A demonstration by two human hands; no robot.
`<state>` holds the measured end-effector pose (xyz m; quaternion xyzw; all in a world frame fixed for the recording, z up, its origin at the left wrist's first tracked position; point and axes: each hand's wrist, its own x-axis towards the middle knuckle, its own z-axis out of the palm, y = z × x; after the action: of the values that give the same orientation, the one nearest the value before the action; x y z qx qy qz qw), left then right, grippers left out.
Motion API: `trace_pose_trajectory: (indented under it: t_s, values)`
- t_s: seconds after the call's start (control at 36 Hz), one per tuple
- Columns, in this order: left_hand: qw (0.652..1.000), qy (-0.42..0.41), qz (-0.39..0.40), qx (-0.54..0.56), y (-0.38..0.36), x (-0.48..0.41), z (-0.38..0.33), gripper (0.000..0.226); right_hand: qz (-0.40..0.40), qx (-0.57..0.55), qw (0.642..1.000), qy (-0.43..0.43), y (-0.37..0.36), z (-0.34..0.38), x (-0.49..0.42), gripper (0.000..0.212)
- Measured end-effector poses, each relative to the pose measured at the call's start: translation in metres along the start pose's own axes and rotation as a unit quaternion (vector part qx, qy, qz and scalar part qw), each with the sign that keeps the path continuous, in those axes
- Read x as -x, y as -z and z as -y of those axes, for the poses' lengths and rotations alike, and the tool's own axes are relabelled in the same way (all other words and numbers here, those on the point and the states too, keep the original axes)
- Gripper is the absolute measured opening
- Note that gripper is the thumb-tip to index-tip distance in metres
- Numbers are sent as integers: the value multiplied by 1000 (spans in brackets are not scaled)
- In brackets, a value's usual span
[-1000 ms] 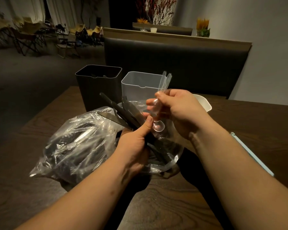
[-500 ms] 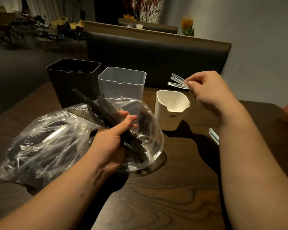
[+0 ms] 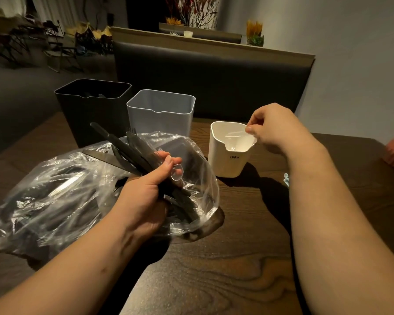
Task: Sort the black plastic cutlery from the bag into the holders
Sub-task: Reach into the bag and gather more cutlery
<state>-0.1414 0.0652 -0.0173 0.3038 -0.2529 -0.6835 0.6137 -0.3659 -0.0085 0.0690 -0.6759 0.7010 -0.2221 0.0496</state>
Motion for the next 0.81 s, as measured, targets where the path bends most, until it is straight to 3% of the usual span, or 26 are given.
trace_pose_trajectory:
  t_s: [0.17, 0.36, 0.56, 0.64, 0.81]
  values:
    - [1000, -2, -12, -6, -1, 0, 1, 10, -41, -25, 999, 16, -7, 0, -4, 26]
    - [1000, 2, -8, 5, -1, -1, 1, 9, -29, -21, 999, 33, -10, -2, -7, 10]
    - [1000, -1, 3, 21, 0, -2, 3, 9, 86, 39, 994, 53, -17, 9, -13, 6]
    - [1000, 0, 11, 19, 1, -3, 3, 9, 128, 97, 986, 46, -25, 12, -15, 17]
    - [999, -1, 30, 24, 1, -1, 2, 12, 46, 141, 983, 107, -29, 14, -17, 32]
